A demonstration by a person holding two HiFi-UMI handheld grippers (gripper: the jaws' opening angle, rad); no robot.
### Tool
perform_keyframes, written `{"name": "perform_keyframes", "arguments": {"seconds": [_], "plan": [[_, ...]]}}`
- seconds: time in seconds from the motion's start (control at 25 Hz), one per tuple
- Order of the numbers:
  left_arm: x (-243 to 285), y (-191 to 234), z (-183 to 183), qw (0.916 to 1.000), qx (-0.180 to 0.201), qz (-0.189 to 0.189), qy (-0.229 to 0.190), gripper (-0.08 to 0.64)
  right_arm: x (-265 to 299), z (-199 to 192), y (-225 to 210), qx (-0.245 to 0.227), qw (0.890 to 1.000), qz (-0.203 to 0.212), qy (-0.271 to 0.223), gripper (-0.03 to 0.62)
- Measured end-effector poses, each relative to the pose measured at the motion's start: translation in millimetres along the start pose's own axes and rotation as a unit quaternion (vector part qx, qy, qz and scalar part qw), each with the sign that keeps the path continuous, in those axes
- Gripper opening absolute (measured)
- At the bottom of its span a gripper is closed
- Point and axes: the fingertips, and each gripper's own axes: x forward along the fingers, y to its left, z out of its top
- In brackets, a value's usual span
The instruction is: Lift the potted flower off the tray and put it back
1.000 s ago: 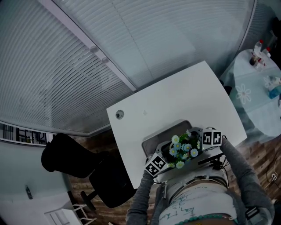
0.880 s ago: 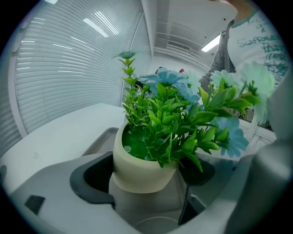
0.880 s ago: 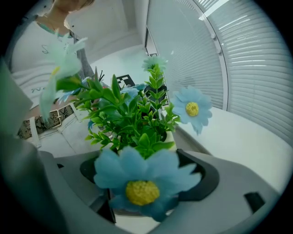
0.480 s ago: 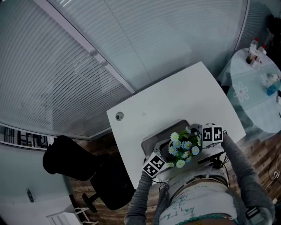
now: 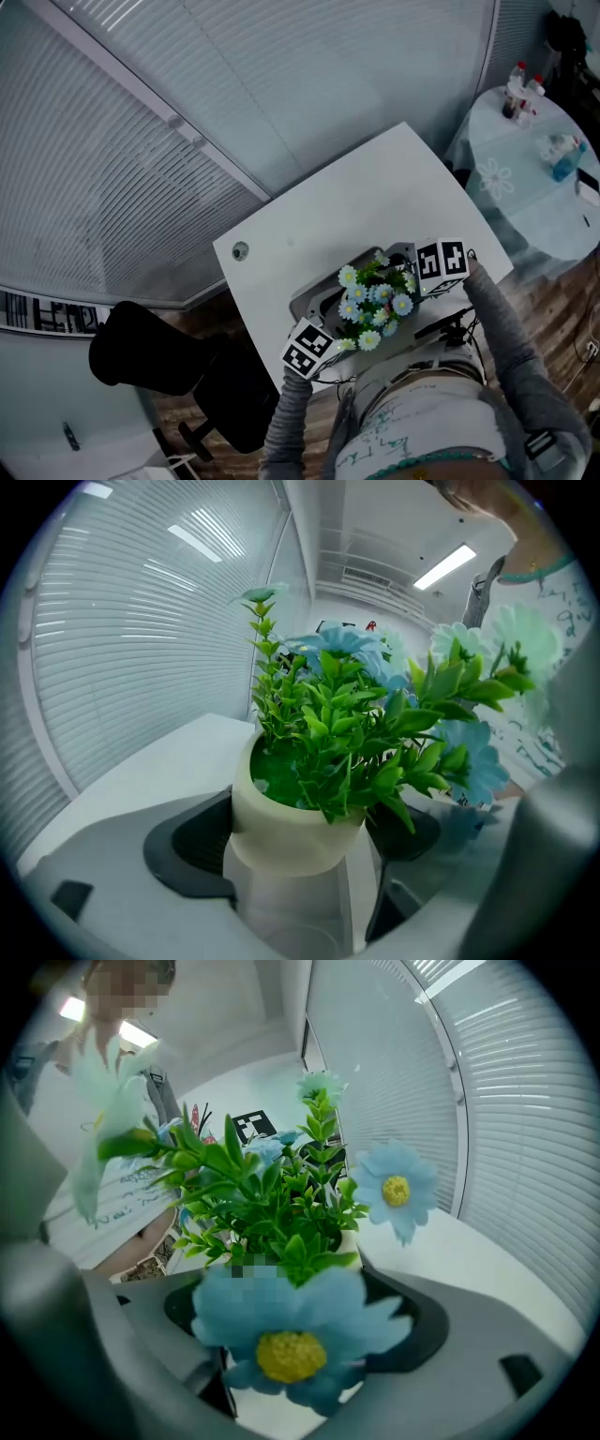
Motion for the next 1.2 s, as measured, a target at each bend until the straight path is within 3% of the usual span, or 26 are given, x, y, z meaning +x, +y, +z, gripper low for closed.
{"name": "perform_keyframes", "arguments": {"seconds": [0.6, 1.2], "plan": [[-34, -1, 46, 0.9997, 0.014, 0.02, -0.006, 0.446, -34, 49, 2, -0.025, 1.0, -0.009, 0.006, 0.382], [-44, -4, 58, 0.9994, 0.022, 0.028, -0.005, 0.446, -43, 63, 7, -0.035, 0.999, -0.014, 0.015, 0.382]]}}
